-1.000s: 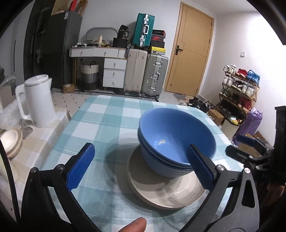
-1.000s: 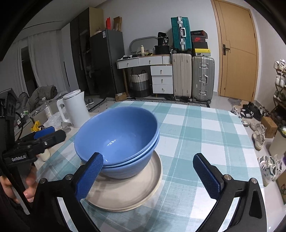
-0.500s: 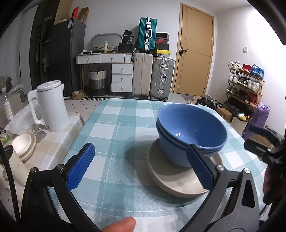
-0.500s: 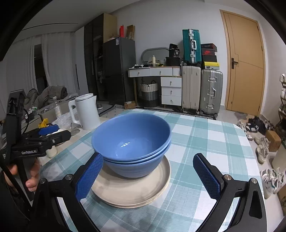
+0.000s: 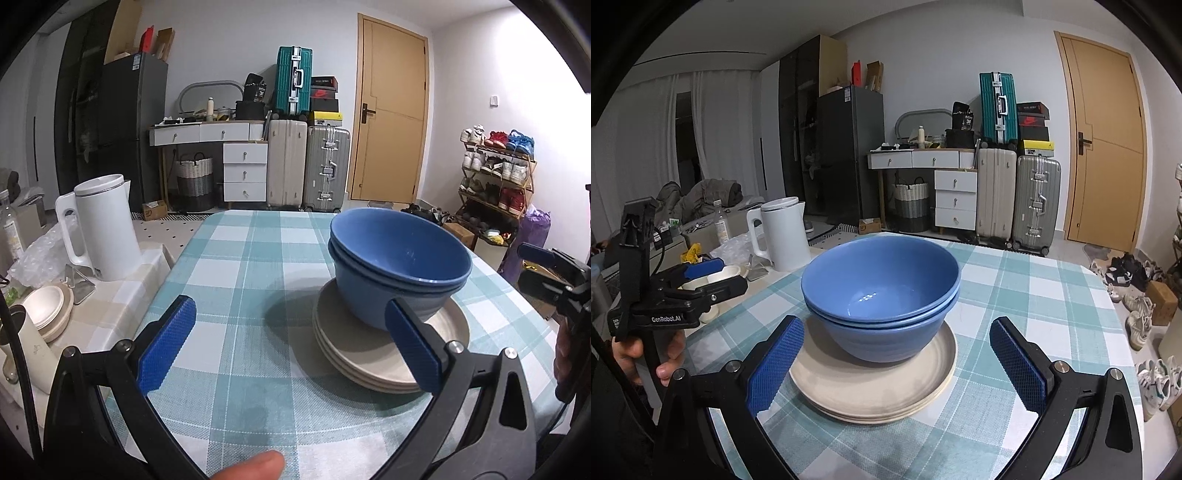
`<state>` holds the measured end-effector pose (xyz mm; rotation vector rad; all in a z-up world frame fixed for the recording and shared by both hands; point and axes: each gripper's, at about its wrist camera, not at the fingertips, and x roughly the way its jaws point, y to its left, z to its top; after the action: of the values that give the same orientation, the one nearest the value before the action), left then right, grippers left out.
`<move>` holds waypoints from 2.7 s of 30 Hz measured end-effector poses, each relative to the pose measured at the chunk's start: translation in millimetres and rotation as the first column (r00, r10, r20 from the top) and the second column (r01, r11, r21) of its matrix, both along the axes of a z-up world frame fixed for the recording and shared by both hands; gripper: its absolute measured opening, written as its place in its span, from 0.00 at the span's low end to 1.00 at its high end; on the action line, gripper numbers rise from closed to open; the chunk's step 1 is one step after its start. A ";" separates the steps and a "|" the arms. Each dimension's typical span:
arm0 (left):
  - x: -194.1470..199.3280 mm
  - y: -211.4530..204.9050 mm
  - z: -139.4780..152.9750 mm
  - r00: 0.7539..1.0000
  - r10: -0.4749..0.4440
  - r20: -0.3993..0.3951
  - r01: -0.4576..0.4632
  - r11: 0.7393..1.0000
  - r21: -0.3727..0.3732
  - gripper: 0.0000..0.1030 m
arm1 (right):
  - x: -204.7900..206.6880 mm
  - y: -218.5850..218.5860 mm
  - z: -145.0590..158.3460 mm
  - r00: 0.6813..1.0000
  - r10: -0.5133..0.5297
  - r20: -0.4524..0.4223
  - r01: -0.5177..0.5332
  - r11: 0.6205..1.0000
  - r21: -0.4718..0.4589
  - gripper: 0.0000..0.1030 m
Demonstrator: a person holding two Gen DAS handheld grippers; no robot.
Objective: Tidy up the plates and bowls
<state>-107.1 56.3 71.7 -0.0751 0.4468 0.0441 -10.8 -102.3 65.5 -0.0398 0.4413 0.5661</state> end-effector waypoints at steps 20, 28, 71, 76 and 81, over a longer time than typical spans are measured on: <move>20.2 11.4 -46.0 0.999 -0.038 -0.026 0.037 0.999 -0.026 0.99 | -0.4 -31.3 -41.4 0.999 -0.020 -0.027 0.021 0.999 0.035 0.99; 19.9 13.2 -47.1 0.999 -0.038 -0.020 0.037 0.999 -0.034 0.99 | -4.6 -29.1 -50.5 1.000 0.010 -0.021 -0.009 1.000 0.010 0.99; 16.5 16.7 -43.9 0.999 -0.034 0.007 0.034 0.998 -0.048 0.99 | -21.1 -38.8 -49.2 0.996 -0.021 0.086 0.018 0.999 0.035 1.00; 15.8 16.2 -43.6 0.999 -0.033 0.008 0.034 0.998 -0.047 0.99 | -20.9 -38.4 -49.1 0.996 -0.020 0.085 0.017 0.999 0.036 1.00; 15.8 16.3 -43.7 0.999 -0.033 0.008 0.033 0.998 -0.047 0.99 | -21.0 -38.9 -49.1 0.996 -0.021 0.085 0.018 0.999 0.036 1.00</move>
<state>-91.2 72.5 28.0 -0.1140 0.4422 0.0006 -31.8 -141.2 16.4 -0.0265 0.3479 0.5509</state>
